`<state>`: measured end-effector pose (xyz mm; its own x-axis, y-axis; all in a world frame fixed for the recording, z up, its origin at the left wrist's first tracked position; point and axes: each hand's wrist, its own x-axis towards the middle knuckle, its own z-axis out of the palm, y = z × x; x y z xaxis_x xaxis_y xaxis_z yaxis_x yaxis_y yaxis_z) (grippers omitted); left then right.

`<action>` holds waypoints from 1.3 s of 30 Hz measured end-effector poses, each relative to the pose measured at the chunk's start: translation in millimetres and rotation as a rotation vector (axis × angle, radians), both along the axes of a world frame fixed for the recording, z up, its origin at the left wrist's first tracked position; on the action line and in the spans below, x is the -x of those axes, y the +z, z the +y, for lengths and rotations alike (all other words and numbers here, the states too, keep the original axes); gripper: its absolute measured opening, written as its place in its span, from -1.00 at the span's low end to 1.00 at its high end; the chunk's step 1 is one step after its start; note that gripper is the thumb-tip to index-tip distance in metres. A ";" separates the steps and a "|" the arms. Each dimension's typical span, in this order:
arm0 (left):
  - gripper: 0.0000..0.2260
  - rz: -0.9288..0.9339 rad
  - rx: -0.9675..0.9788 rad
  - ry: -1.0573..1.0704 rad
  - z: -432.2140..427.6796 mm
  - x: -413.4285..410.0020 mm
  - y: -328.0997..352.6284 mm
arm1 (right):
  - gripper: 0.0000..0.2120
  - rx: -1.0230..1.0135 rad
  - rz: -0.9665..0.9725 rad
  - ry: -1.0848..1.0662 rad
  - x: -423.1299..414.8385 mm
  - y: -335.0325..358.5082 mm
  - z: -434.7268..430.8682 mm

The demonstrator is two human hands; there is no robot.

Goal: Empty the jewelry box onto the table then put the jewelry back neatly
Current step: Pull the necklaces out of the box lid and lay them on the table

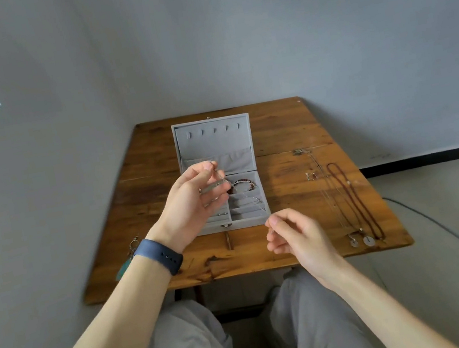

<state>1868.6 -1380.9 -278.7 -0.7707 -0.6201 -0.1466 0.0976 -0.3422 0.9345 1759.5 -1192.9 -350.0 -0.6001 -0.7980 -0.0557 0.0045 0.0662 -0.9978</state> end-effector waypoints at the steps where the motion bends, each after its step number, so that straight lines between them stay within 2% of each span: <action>1: -0.93 -0.005 -0.014 -0.004 1.6 0.1 -4.9 | -0.85 0.002 0.028 -0.004 -0.4 -1.4 2.3; 6: -0.89 -0.017 -0.112 -0.011 12.0 5.6 -24.1 | -0.89 0.016 0.130 -0.049 4.9 -2.0 13.5; 11: -0.91 -0.019 -0.178 0.036 24.0 13.6 -36.9 | -0.96 0.035 0.146 -0.075 12.0 -2.9 22.7; 16: -0.86 0.072 -0.514 0.007 27.8 17.7 -38.8 | -0.95 0.011 0.122 -0.048 12.3 -8.1 31.8; 18: -0.83 0.086 -0.519 0.009 18.7 14.5 -36.7 | -0.93 -0.005 0.093 -0.033 12.1 -12.6 40.5; 19: -0.85 0.057 -0.458 -0.003 13.2 12.0 -34.4 | -0.93 -0.010 0.079 -0.022 11.6 -15.2 45.7; 21: -0.96 -0.064 -0.201 -0.099 1.6 5.2 -31.2 | -0.91 -0.021 0.077 0.007 9.6 -20.1 55.6; 24: -0.64 -0.434 0.333 -0.373 -8.4 -3.3 -30.4 | -0.91 -0.031 0.081 0.027 6.8 -26.2 65.2; 27: -0.67 -0.673 0.704 -0.586 -3.1 -1.7 -26.7 | -0.90 -0.052 0.093 0.048 3.9 -32.3 70.2; 31: -0.78 -0.815 1.056 -0.536 10.3 8.7 -28.9 | -0.85 -0.079 0.114 0.072 -3.7 -38.6 70.9; 34: -0.84 -0.761 1.180 -0.423 16.0 13.5 -31.7 | -0.81 -0.091 0.131 0.067 -4.8 -39.4 70.0; 39: -0.83 -0.566 1.102 -0.244 16.9 21.8 -34.6 | -0.73 -0.104 0.132 0.021 -3.0 -41.2 70.1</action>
<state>1846.8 -1364.0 -313.3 -0.8808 -0.4735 0.0099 -0.3642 0.6907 0.6248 1762.5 -1122.8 -391.2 -0.5912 -0.8042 -0.0606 -0.1286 0.1682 -0.9773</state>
